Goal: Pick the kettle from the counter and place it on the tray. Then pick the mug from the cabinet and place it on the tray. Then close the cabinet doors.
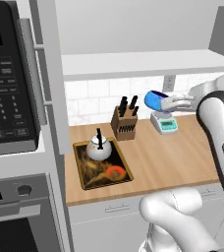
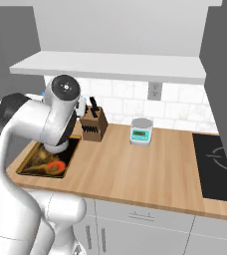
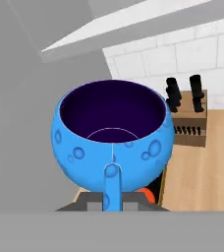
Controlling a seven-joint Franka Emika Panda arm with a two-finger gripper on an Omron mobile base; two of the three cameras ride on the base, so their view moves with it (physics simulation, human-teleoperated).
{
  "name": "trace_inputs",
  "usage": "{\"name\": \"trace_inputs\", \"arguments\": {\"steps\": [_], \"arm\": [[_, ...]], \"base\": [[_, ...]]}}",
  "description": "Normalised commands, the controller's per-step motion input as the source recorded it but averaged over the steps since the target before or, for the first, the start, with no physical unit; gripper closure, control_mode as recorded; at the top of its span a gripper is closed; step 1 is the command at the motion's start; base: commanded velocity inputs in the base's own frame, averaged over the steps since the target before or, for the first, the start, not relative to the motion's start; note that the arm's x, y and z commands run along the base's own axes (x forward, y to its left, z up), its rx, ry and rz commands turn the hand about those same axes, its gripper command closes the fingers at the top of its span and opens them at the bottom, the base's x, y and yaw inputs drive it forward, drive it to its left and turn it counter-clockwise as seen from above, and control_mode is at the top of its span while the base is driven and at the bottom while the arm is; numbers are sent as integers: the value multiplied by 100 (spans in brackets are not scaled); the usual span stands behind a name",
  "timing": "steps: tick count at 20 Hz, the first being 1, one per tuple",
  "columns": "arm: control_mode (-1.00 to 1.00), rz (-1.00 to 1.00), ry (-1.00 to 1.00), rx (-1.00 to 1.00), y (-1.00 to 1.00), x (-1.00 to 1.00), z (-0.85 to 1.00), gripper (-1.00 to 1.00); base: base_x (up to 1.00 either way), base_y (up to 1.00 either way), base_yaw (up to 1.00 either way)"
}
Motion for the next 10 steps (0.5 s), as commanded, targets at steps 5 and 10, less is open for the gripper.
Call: {"name": "trace_inputs", "arguments": {"steps": [5, 10], "arm": [[-100, 67, 26, -6, 28, -61, -74, 100], [-100, 63, 7, -24, 52, -24, -80, 100]], "base": [[0, 0, 0], [0, 0, 0]]}}
